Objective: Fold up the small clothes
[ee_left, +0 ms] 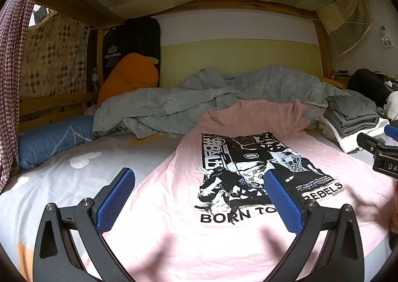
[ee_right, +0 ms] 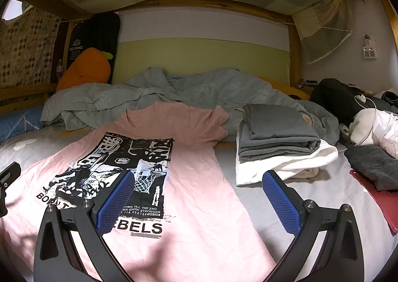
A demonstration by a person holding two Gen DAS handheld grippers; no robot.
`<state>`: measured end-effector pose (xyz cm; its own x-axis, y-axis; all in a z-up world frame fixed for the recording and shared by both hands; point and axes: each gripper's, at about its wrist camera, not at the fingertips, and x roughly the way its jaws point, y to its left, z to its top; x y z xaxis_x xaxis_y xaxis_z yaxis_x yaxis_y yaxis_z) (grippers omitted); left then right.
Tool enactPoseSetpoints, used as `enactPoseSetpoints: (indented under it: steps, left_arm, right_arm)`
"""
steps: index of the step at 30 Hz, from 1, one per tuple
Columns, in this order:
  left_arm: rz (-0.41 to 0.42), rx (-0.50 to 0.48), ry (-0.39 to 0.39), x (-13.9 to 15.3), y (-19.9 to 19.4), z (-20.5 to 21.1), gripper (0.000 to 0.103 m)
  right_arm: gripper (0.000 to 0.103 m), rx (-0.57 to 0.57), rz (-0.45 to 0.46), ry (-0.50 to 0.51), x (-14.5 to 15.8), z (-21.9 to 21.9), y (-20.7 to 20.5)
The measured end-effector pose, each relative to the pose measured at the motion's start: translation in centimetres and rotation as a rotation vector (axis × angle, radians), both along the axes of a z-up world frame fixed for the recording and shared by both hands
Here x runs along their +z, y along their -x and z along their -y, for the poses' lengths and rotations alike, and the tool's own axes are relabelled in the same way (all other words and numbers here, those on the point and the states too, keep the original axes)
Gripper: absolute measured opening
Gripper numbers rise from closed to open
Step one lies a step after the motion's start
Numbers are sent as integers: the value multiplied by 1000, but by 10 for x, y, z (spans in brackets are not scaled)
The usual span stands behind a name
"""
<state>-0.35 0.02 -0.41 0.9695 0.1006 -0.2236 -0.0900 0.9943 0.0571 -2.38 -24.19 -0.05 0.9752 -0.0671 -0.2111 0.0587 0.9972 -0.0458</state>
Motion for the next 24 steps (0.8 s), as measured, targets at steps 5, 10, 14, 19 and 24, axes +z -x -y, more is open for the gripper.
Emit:
enactPoseSetpoints:
  steps: [5, 10, 14, 19, 24]
  left_arm:
    - [4, 0, -3, 0, 2, 1, 103]
    - [4, 0, -1, 0, 2, 1, 103]
    - [5, 1, -2, 0, 2, 1, 103]
    - [3, -2, 2, 0, 2, 2, 103]
    - [-4, 8, 39, 0, 2, -4, 103]
  right_arm:
    - [103, 9, -7, -4, -1, 0, -1]
    - [103, 0, -6, -1, 0, 0, -1]
    - [103, 2, -10, -2, 0, 0, 0]
    - [103, 9, -11, -3, 1, 0, 0]
    - [103, 18, -40, -26, 8, 9, -2]
